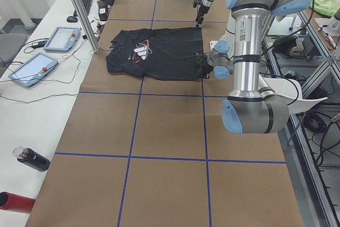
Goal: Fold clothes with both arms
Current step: 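Grasp the hem corners nearest the robot with both grippers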
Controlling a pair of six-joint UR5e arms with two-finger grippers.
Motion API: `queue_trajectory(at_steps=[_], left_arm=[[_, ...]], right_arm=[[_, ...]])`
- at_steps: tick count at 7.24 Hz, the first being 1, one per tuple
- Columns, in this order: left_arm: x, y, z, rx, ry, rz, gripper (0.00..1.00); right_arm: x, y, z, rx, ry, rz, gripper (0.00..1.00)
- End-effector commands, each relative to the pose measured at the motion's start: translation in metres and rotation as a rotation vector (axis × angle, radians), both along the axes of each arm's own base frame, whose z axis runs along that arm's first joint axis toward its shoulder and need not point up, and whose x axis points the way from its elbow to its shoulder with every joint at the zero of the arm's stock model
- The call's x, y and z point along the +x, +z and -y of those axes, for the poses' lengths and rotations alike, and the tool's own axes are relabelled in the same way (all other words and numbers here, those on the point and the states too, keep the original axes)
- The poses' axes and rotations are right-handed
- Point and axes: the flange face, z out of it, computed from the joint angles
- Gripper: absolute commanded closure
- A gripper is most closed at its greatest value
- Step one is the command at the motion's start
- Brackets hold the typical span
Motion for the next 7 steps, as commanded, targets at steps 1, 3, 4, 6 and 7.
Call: queue_trajectory(at_steps=[1, 3, 4, 6, 7], left_arm=[[-0.0012, 0.0013, 0.0014, 0.006, -0.010, 0.004, 1.00], [-0.0009, -0.0002, 0.0008, 0.006, -0.009, 0.000, 1.00], [-0.0009, -0.0016, 0.0008, 0.006, -0.009, -0.003, 1.00], [-0.0005, -0.0024, 0.0006, 0.006, -0.008, -0.004, 1.00], [-0.0011, -0.0031, 0.0013, 0.006, -0.009, -0.006, 1.00]], right_arm=[[-0.0105, 0.0018, -0.0271, 0.000, -0.007, -0.006, 0.38], [-0.0110, 0.0026, -0.0299, 0.000, -0.013, -0.009, 0.59], [-0.0105, 0.0047, -0.0299, 0.001, -0.014, -0.014, 0.61], [-0.0115, 0.0058, -0.0301, 0.002, -0.015, -0.035, 0.62], [-0.0124, 0.0044, -0.0308, 0.002, -0.016, -0.032, 0.62]])
